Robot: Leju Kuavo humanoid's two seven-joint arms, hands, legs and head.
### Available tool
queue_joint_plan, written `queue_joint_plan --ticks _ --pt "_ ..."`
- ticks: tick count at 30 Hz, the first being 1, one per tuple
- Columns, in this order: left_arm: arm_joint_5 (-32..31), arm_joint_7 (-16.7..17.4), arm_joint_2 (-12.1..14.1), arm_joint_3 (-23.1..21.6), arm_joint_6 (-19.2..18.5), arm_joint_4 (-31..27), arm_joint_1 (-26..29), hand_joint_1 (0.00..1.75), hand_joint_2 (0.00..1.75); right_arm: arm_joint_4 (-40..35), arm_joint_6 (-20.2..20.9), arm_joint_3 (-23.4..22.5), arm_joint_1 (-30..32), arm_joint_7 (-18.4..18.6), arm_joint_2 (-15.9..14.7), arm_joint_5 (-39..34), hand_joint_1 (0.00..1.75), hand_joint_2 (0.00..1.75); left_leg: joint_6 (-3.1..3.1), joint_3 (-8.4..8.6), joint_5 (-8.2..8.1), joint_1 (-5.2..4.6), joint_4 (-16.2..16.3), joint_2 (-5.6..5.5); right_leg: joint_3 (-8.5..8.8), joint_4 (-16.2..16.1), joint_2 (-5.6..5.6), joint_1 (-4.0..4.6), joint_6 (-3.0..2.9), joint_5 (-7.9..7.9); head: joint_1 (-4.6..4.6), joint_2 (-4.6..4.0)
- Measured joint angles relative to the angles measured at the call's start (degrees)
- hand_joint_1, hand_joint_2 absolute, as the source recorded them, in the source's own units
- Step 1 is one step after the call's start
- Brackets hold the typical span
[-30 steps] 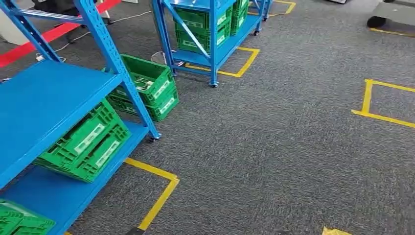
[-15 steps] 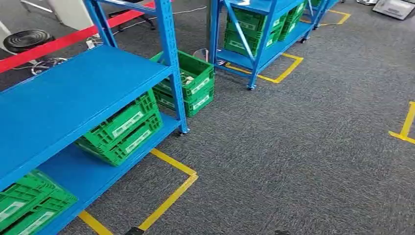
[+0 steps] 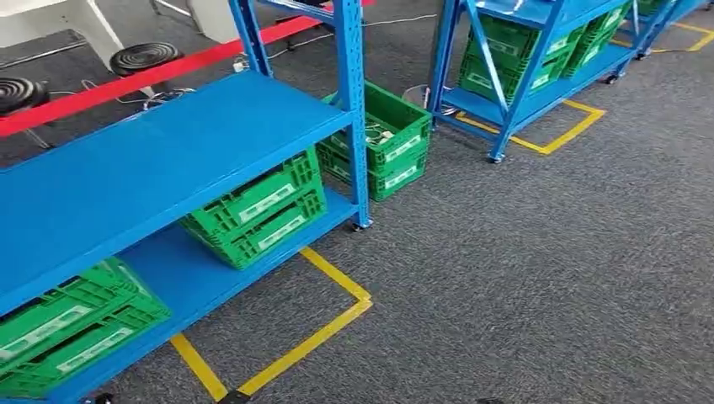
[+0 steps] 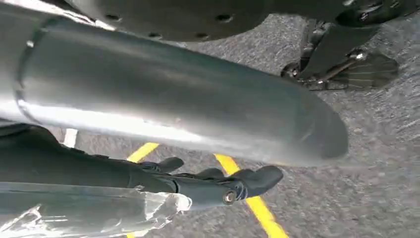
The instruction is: Take the parts from the cabinet and place them on the table.
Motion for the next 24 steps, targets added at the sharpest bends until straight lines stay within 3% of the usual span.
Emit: queue_joint_plan --ticks 2,3,4,5,6,7,8,9,13,15,17,18,19,20,22,23,24 --pt "0.00 -0.17 0.00 -0.02 -0.15 0.00 -0.19 0.00 0.00 0.00 0.00 0.00 0.33 0.02 -0.02 0.06 0.00 0.00 -0.11 -4.13 -4.41 0.04 9.20 1.36 -0.09 0.01 -2.12 0.43 -0.37 -0.08 0.00 0.00" --pt "0.02 -0.17 0.02 0.00 -0.15 0.00 -0.14 0.00 0.00 0.00 0.00 0.00 0.44 0.04 -0.02 0.15 0.00 0.00 -0.07 -5.33 -5.22 0.03 12.11 1.51 -0.13 0.02 -3.06 0.58 -0.44 -0.12 0.00 0.00" --pt "0.02 -0.17 0.02 0.00 -0.20 0.00 -0.01 0.00 0.00 0.00 0.00 0.00 0.43 0.09 -0.04 0.26 0.00 0.00 0.03 -5.15 -4.67 0.01 12.22 1.55 -0.12 0.02 -3.82 0.69 -0.46 -0.13 0.00 0.00" --pt "0.02 -0.17 0.02 0.02 -0.22 0.00 0.07 0.00 0.00 0.00 0.00 0.00 0.32 0.09 -0.04 0.28 0.00 0.00 0.20 -3.95 -3.14 -0.02 10.34 1.60 -0.11 0.02 -4.52 0.81 -0.48 -0.13 -0.04 0.00" --pt "0.02 -0.17 0.04 0.04 -0.22 0.00 0.08 0.00 0.00 0.00 0.00 0.00 0.19 0.09 -0.04 0.31 0.00 0.00 0.51 -1.61 -0.93 -0.10 6.38 1.87 -0.03 0.02 -5.24 0.94 -0.48 -0.14 0.02 0.00" --pt "0.02 -0.17 0.04 0.07 -0.22 0.00 0.06 0.00 0.00 0.00 0.00 0.00 0.10 0.09 -0.04 0.31 0.00 0.00 0.93 1.34 1.15 -0.37 1.44 3.03 0.10 0.02 -5.84 0.99 -0.45 -0.16 -0.02 0.00" --pt "0.02 -0.17 0.04 0.07 -0.22 0.00 0.00 0.00 0.00 0.00 0.00 0.00 0.03 0.09 -0.02 0.31 0.00 0.00 1.54 3.81 2.04 -0.93 -2.50 6.26 0.22 0.01 -6.33 1.06 -0.37 -0.21 0.00 0.00" --pt "0.02 -0.20 -0.02 0.07 -0.22 0.00 -0.25 0.00 0.00 0.00 0.00 0.00 0.08 0.09 -0.04 0.31 0.00 0.00 1.71 4.59 1.40 -1.28 -4.79 6.78 -0.02 0.44 -6.94 1.59 0.07 -0.52 -0.22 0.00" --pt "0.04 -0.24 -0.07 0.09 -0.24 0.00 0.06 0.00 0.00 0.00 0.00 0.02 -0.30 0.11 -0.04 0.46 0.00 0.00 3.04 4.15 1.84 -1.13 -5.13 4.33 0.55 -0.14 -9.28 1.63 1.02 -0.56 -0.07 0.00" --pt "0.04 -0.24 -0.11 0.18 -0.31 0.00 0.05 0.00 0.00 0.00 -0.02 0.02 -0.32 0.09 -0.04 0.48 0.00 0.00 3.54 4.10 2.15 -0.61 -5.28 3.24 -1.23 3.72 -3.87 1.22 1.77 -3.42 0.48 0.00" --pt "0.04 -0.26 -0.15 0.28 -0.39 0.00 -0.15 0.00 0.00 0.00 0.00 0.04 -0.10 0.11 -0.04 0.48 0.00 0.00 3.84 3.97 2.25 -0.55 -5.27 1.90 -5.50 13.22 -2.24 1.02 2.18 -7.84 0.74 0.00" --pt "0.04 -0.26 -0.13 0.43 -0.39 0.00 -0.12 0.00 0.00 0.00 0.00 0.04 0.03 0.11 -0.04 0.48 0.00 0.00 3.86 3.95 2.28 -0.55 -5.24 1.13 -7.15 16.55 -2.16 0.99 2.29 -8.81 0.77 0.00" --pt "0.04 -0.26 -0.11 0.63 -0.39 0.00 -0.05 0.00 0.00 0.00 -0.02 0.02 0.12 0.15 -0.04 0.48 0.00 0.00 3.84 3.96 2.30 -0.54 -5.23 0.43 -7.79 17.47 -2.16 0.95 2.32 -8.40 0.74 0.00" --pt "0.04 -0.26 -0.11 0.72 -0.42 0.00 0.03 0.00 0.00 0.00 -0.02 0.02 0.13 0.15 -0.04 0.48 0.00 0.00 3.77 3.99 2.35 -0.50 -5.20 -0.34 -7.12 15.72 -2.14 0.88 2.35 -6.71 0.79 0.00" --pt "0.07 -0.26 -0.15 0.79 -0.50 0.00 0.03 0.00 0.00 0.00 -0.02 0.04 0.05 0.15 -0.07 0.50 0.00 0.00 3.44 4.10 2.46 -0.30 -5.14 -1.93 -2.80 6.52 -1.30 0.46 2.48 -1.46 0.77 0.00" --pt "0.07 -0.26 -0.17 0.81 -0.61 0.00 -0.01 0.00 0.00 0.00 0.00 0.04 0.04 0.15 -0.09 0.55 0.00 0.00 3.06 4.03 2.45 -0.22 -5.00 -2.58 -0.55 1.74 1.14 -0.04 2.70 0.17 0.81 0.00" --pt "0.09 -0.26 -0.13 0.85 -0.61 0.00 -0.14 0.00 0.00 0.02 0.00 0.04 0.03 0.17 -0.09 0.61 0.00 0.00 2.59 3.66 2.47 -0.51 -4.67 -3.18 0.20 0.03 3.18 -0.18 2.58 -1.00 0.83 0.00"
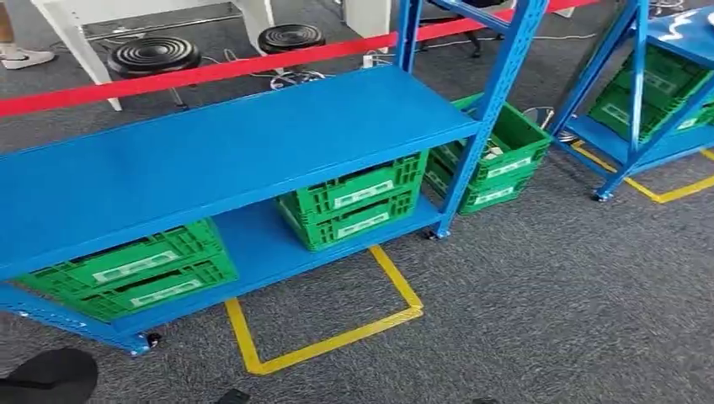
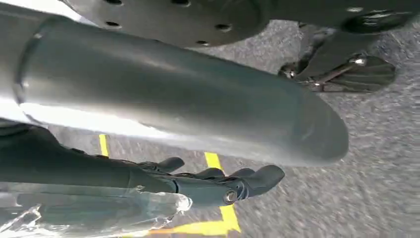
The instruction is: Take the parts from the cabinet and place them on the table.
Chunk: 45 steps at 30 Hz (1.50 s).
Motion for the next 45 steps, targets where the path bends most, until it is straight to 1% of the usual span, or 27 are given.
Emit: queue_joint_plan --ticks 4,6,8,10,11,13,14,15,19,20,21,22,24,25,26,27,29,30,31,34,35,37,40,41,42,44,45 --pt "0.04 0.11 0.09 0.28 -0.22 0.00 0.27 0.00 0.00 0.00 0.02 -0.02 -0.20 0.00 -0.02 0.30 0.00 0.00 -1.45 -0.79 1.01 0.58 -0.40 -1.94 0.08 0.11 -2.01 0.44 -2.01 0.77 -0.11 0.00" --pt "0.04 0.13 0.11 0.33 -0.22 0.00 0.22 0.00 0.00 0.00 0.11 -0.02 -0.18 -0.02 -0.02 0.35 0.00 0.00 -1.86 -2.21 -1.51 0.19 2.49 2.62 0.17 -0.25 -3.41 0.34 -2.70 1.08 -0.79 0.00" --pt "0.07 0.13 0.09 0.33 -0.26 0.02 -0.10 0.00 0.00 0.00 0.11 -0.02 0.14 -0.02 -0.02 0.37 0.00 0.00 -2.21 -6.53 -6.19 0.25 11.63 4.35 -0.03 -0.24 -5.26 0.57 -3.15 1.05 -0.94 0.00" --pt "0.09 0.13 0.11 0.35 -0.28 0.02 0.01 0.00 0.00 0.00 0.17 -0.02 0.31 0.00 -0.04 0.42 0.00 0.00 -2.29 -9.16 -7.73 0.34 17.44 4.70 -0.10 -0.24 -6.91 0.72 -3.26 0.99 -0.92 0.00" --pt "0.11 0.13 0.11 0.37 -0.33 0.00 0.15 0.00 0.00 0.00 0.20 -0.02 0.26 -0.02 -0.04 0.44 0.00 0.00 -2.20 -8.58 -6.49 0.34 16.61 4.78 -0.08 -0.24 -7.68 0.76 -3.26 0.99 -0.96 0.00" --pt "0.13 0.13 0.11 0.44 -0.37 0.00 0.17 0.00 0.00 0.00 0.35 -0.02 0.07 -0.02 -0.04 0.46 0.00 0.00 -1.81 -4.62 -2.27 0.27 9.33 5.34 0.02 -0.24 -8.93 0.80 -3.19 0.94 -0.92 0.00" --pt "0.15 0.13 0.11 0.48 -0.39 0.00 0.12 0.00 0.00 0.00 0.37 -0.02 -0.03 -0.04 -0.04 0.50 0.00 0.00 -1.47 -1.77 -0.35 0.05 4.41 7.09 0.16 -0.24 -9.49 0.83 -3.06 0.86 -0.94 0.00" --pt "0.20 0.13 0.09 0.55 -0.42 0.00 0.02 0.00 0.00 0.00 0.37 -0.02 -0.06 -0.09 -0.04 0.55 0.00 0.00 -1.24 0.10 -0.07 -0.32 1.35 10.28 0.20 -0.17 -9.88 1.22 -2.82 0.70 -1.03 0.00" --pt "0.26 0.13 0.02 0.96 -0.44 0.02 -0.03 0.00 0.00 0.00 0.39 -0.02 -0.29 -0.13 -0.07 0.70 0.00 0.00 -0.18 -0.20 -0.52 -0.56 -0.12 7.96 0.49 -0.24 -12.53 1.56 -1.71 0.47 -0.92 0.00" --pt "0.30 0.13 0.00 1.35 -0.44 0.00 0.03 0.00 0.00 0.00 0.39 -0.02 -0.41 -0.17 -0.07 0.74 0.00 0.00 0.32 0.02 -0.20 -0.13 -0.42 7.28 0.66 -0.17 -11.79 1.29 -1.13 0.19 -0.95 0.00" --pt "0.33 0.13 0.00 1.55 -0.44 0.00 0.06 0.00 0.00 0.00 0.39 -0.02 -0.42 -0.18 -0.07 0.79 0.00 0.00 0.54 -0.03 -0.12 0.00 -0.43 6.78 -0.09 1.21 -8.66 1.15 -0.81 -1.06 -0.70 0.00" --pt "0.35 0.13 -0.02 1.62 -0.46 0.00 -0.06 0.00 0.00 0.00 0.41 -0.02 -0.39 -0.17 -0.07 0.83 0.00 0.00 0.81 -0.12 -0.03 0.04 -0.43 6.21 -1.27 4.02 -6.93 1.04 -0.70 -2.84 -0.66 0.00" --pt "0.37 0.09 -0.09 1.70 -0.57 0.00 -0.25 0.00 0.00 0.00 0.41 -0.02 -0.09 -0.15 -0.09 0.90 0.00 0.00 1.11 -0.36 0.10 0.02 -0.41 4.65 -6.10 14.43 -5.39 1.04 -0.47 -7.54 -0.48 0.00" --pt "0.37 0.11 -0.09 1.73 -0.57 0.00 -0.16 0.00 0.00 0.00 0.41 -0.02 0.04 -0.15 -0.09 0.94 0.00 0.00 1.12 -0.37 0.13 0.01 -0.40 3.97 -7.71 17.52 -5.28 1.04 -0.46 -8.31 -0.50 0.00" --pt "0.39 0.09 -0.07 1.75 -0.57 0.00 -0.03 0.00 0.00 0.00 0.41 -0.02 0.14 -0.15 -0.09 1.03 0.00 0.00 1.07 -0.35 0.17 0.01 -0.38 3.28 -8.11 17.92 -5.28 1.02 -0.43 -7.67 -0.53 0.00" --pt "0.39 0.09 -0.07 1.81 -0.57 0.00 0.01 0.00 0.00 0.00 0.41 -0.04 0.15 -0.17 -0.09 1.09 0.00 0.00 0.97 -0.32 0.23 0.06 -0.37 2.46 -7.18 15.67 -5.25 0.95 -0.45 -5.71 -0.46 0.00" --pt "0.42 0.09 -0.18 1.99 -0.57 0.00 -0.05 0.00 0.00 0.00 0.39 -0.04 0.05 -0.17 -0.13 1.25 0.00 0.00 0.63 -0.24 0.40 0.26 -0.31 0.86 -2.37 5.64 -4.13 0.56 -0.44 -0.42 -0.46 0.00" --pt "0.42 0.09 -0.18 2.05 -0.57 0.00 -0.10 0.00 0.00 0.00 0.39 -0.04 0.07 -0.17 -0.13 1.25 0.00 0.00 0.30 -0.34 0.47 0.29 -0.23 0.33 -0.39 1.59 -1.23 0.09 -0.27 0.60 -0.46 0.00" --pt "0.44 0.11 -0.18 2.08 -0.57 0.00 -0.21 0.00 0.00 0.02 0.39 -0.02 0.02 -0.17 -0.13 1.27 0.00 0.00 -0.11 -0.70 0.40 -0.06 0.27 -0.30 0.03 0.05 -0.17 -0.01 -0.54 -0.18 -0.48 0.00" --pt "0.44 0.09 -0.09 2.27 -0.57 0.00 0.04 0.00 0.00 0.02 0.37 -0.07 -0.03 -0.15 -0.13 1.31 0.00 0.00 -1.29 -1.28 1.31 0.45 -0.30 -1.82 0.10 0.65 -1.66 0.56 -2.01 0.26 -0.55 0.00" --pt "0.44 0.11 -0.02 2.54 -0.57 0.02 0.11 0.00 0.00 0.02 0.37 -0.09 -0.07 -0.17 -0.09 1.31 0.00 0.00 -1.49 -1.53 1.35 0.48 -0.16 -2.15 0.08 0.38 -2.41 0.20 -2.52 0.60 -0.50 0.00" --pt "0.44 0.09 0.00 2.80 -0.57 0.02 0.04 0.00 0.00 0.02 0.37 -0.09 -0.15 -0.18 -0.11 1.33 0.00 0.00 -1.94 -3.21 -1.62 0.09 3.54 2.82 0.05 0.32 -3.69 0.27 -3.16 0.79 -1.34 0.00" --pt "0.44 0.09 0.02 2.84 -0.57 0.02 -0.24 0.00 0.00 0.02 0.37 -0.09 0.28 -0.17 -0.13 1.33 0.00 0.00 -2.31 -9.33 -7.61 0.21 16.58 4.81 -0.14 0.32 -6.38 0.65 -3.46 0.65 -1.49 0.00" --pt "0.44 0.09 0.04 2.89 -0.57 0.02 -0.13 0.00 0.00 0.02 0.37 -0.11 0.29 -0.17 -0.15 1.33 0.00 0.00 -2.30 -9.94 -7.61 0.22 17.95 4.84 -0.16 0.33 -7.17 0.72 -3.49 0.63 -1.49 0.00" --pt "0.44 0.11 0.09 2.95 -0.57 0.02 -0.02 0.00 0.00 0.02 0.37 -0.11 0.25 -0.18 -0.15 1.33 0.00 0.00 -2.23 -9.40 -6.78 0.21 17.33 4.84 -0.14 0.33 -7.71 0.77 -3.49 0.62 -1.49 0.00" --pt "0.44 0.11 0.09 3.02 -0.57 0.02 -0.01 0.00 0.00 0.02 0.37 -0.11 0.05 -0.17 -0.15 1.35 0.00 0.00 -1.63 -4.46 -2.03 0.01 8.51 5.66 0.02 0.33 -9.21 0.86 -3.40 0.54 -1.49 0.00" --pt "0.44 0.09 0.09 3.02 -0.57 0.02 -0.07 0.00 0.00 0.02 0.37 -0.11 -0.04 -0.18 -0.15 1.33 0.00 0.00 -1.22 -1.72 -0.44 -0.27 3.91 7.91 0.16 0.33 -9.71 0.91 -3.23 0.43 -1.51 0.00"
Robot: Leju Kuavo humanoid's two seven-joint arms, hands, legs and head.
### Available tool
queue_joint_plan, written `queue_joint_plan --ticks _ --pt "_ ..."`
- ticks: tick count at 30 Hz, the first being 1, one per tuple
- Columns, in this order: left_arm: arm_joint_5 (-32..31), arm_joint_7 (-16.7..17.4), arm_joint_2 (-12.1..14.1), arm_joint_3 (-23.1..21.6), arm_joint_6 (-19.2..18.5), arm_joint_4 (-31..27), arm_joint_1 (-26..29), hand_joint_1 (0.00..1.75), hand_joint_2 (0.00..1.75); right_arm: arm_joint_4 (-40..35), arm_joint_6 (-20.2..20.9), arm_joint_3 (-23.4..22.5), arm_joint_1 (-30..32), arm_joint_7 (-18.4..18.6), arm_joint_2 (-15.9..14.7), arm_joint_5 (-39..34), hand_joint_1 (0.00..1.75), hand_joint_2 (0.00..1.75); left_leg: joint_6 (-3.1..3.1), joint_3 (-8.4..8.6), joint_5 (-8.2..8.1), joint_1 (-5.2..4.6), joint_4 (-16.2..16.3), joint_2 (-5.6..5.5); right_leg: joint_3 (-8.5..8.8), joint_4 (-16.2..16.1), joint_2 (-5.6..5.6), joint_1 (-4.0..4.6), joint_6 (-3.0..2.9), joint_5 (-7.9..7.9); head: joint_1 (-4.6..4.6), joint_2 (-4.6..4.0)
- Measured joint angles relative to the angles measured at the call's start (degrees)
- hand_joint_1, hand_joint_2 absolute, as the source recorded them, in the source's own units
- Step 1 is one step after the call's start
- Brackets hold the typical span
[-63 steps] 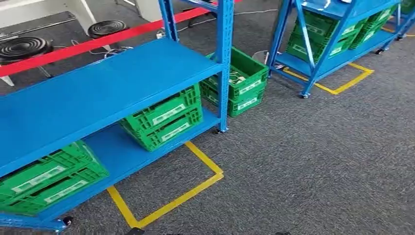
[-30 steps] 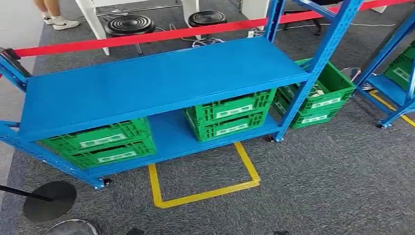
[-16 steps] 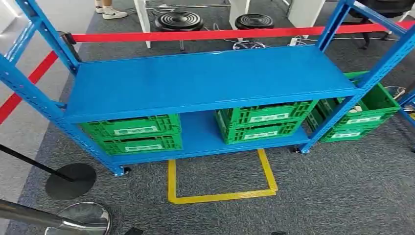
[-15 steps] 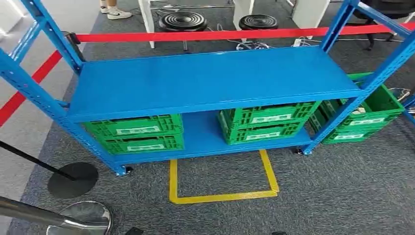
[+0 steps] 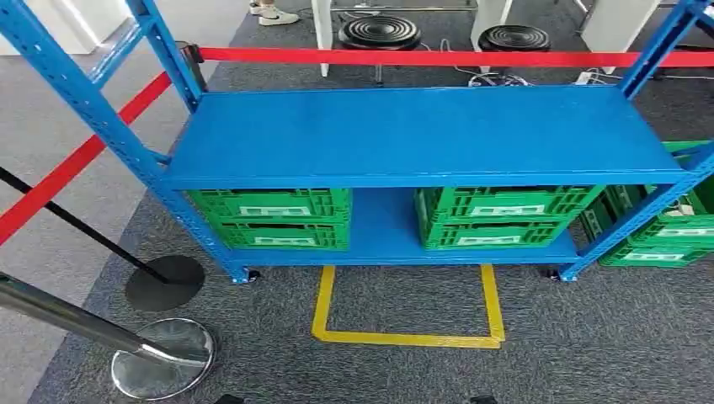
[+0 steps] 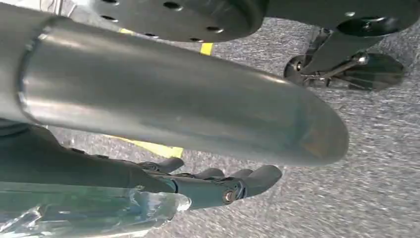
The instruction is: Take the parts from the cabinet and place them on the table.
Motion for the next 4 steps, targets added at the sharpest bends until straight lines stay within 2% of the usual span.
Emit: queue_joint_plan --ticks 1,2,4 --pt "0.00 0.00 -0.07 0.00 0.00 0.00 -0.15 0.00 0.00 0.00 0.00 0.00 0.00 0.00 0.00 0.02 0.00 0.00 0.15 1.74 -0.21 -0.48 -3.08 3.12 -0.01 0.13 -0.50 0.52 0.36 -0.27 -0.11 0.00" --pt "0.00 0.00 -0.09 0.00 0.00 0.00 -0.43 0.00 0.00 0.00 0.00 0.00 0.09 0.00 0.00 0.00 0.00 0.00 0.59 1.67 -0.37 -0.43 -3.58 2.27 -0.31 0.24 -0.98 0.66 0.62 -0.46 -0.14 0.00" --pt "0.00 0.00 -0.07 0.02 0.00 0.00 -0.22 0.00 0.00 0.00 0.00 0.00 -0.04 0.00 -0.02 0.02 0.00 0.00 0.93 1.42 -0.35 -0.58 -3.67 1.18 0.35 -0.15 -2.25 0.71 0.99 -0.38 0.00 0.00"
